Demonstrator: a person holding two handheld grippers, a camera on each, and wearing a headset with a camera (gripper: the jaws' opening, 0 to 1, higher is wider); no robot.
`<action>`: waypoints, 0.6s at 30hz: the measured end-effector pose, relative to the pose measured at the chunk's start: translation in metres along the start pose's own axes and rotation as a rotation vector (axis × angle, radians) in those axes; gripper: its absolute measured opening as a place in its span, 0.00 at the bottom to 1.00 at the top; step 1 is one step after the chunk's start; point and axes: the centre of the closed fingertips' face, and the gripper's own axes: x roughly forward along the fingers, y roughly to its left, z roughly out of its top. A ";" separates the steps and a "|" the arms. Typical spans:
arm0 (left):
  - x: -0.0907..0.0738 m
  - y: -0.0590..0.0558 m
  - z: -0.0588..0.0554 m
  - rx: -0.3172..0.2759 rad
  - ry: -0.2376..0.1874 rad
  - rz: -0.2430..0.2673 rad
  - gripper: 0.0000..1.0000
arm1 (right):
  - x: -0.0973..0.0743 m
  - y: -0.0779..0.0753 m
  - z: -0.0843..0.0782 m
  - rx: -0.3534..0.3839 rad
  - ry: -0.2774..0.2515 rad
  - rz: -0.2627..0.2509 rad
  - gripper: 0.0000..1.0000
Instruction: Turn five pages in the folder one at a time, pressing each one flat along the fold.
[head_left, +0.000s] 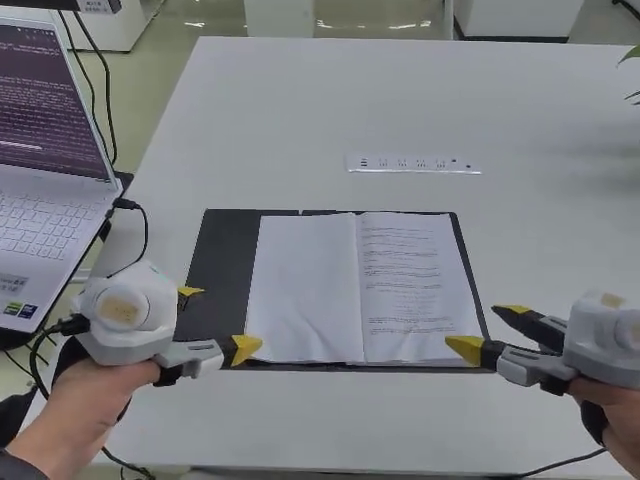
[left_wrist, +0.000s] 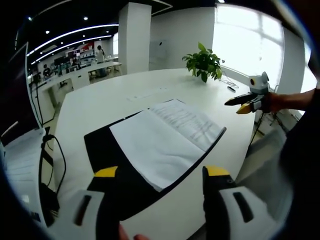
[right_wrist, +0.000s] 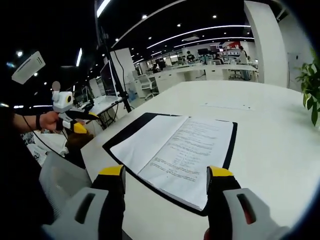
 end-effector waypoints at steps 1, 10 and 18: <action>-0.002 0.001 0.001 -0.004 -0.004 0.002 0.67 | -0.002 0.001 0.000 0.000 -0.003 -0.002 0.65; 0.000 0.004 -0.012 -0.026 0.007 0.018 0.71 | -0.007 0.001 -0.013 0.014 0.012 -0.018 0.69; 0.007 -0.004 -0.006 -0.021 0.007 0.011 0.71 | -0.010 0.002 -0.018 0.018 0.025 -0.016 0.69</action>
